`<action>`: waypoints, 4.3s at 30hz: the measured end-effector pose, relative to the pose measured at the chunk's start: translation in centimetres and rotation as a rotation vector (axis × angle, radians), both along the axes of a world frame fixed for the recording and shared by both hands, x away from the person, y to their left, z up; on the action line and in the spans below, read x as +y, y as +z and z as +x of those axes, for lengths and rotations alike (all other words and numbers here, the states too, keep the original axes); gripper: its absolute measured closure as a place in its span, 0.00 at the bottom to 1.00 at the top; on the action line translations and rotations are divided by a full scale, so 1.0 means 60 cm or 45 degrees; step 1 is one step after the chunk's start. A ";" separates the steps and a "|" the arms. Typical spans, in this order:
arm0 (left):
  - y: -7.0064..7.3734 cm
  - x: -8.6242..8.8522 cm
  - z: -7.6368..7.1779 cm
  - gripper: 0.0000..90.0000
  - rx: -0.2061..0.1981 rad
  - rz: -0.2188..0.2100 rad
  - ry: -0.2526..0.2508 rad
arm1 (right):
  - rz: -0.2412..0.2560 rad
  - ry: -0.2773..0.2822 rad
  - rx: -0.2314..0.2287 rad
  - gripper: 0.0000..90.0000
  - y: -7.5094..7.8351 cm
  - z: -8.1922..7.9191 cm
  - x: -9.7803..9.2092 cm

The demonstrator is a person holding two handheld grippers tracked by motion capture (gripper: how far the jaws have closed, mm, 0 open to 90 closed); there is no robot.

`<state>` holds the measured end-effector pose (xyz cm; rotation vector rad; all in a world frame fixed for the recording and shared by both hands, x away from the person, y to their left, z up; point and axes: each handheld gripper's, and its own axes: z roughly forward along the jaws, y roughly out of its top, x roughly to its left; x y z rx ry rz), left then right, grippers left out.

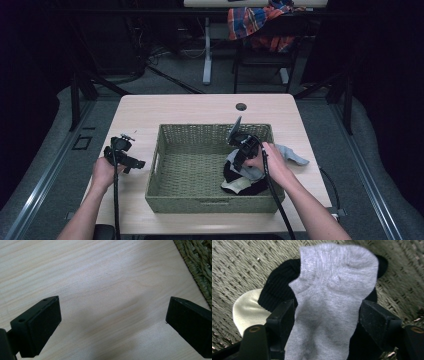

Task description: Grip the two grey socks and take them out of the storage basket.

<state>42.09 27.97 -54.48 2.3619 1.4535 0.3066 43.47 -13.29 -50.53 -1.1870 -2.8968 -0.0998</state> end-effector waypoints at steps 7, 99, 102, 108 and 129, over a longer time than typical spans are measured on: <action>0.000 0.000 -0.001 0.00 0.004 0.013 0.004 | -0.028 -0.008 0.054 0.63 -0.012 0.003 -0.003; 0.003 -0.033 0.016 0.00 -0.005 0.025 -0.054 | 0.160 -0.550 -0.227 0.88 0.088 0.006 -0.310; 0.003 -0.034 0.017 0.00 -0.002 0.027 -0.057 | 0.135 -0.547 -0.205 0.88 0.072 0.012 -0.309; 0.002 -0.035 0.017 0.00 -0.007 0.026 -0.055 | 0.118 -0.555 -0.178 0.88 0.044 0.015 -0.304; 0.002 -0.036 0.020 0.00 0.000 0.023 -0.064 | 0.109 -0.595 -0.127 0.86 -0.006 0.026 -0.318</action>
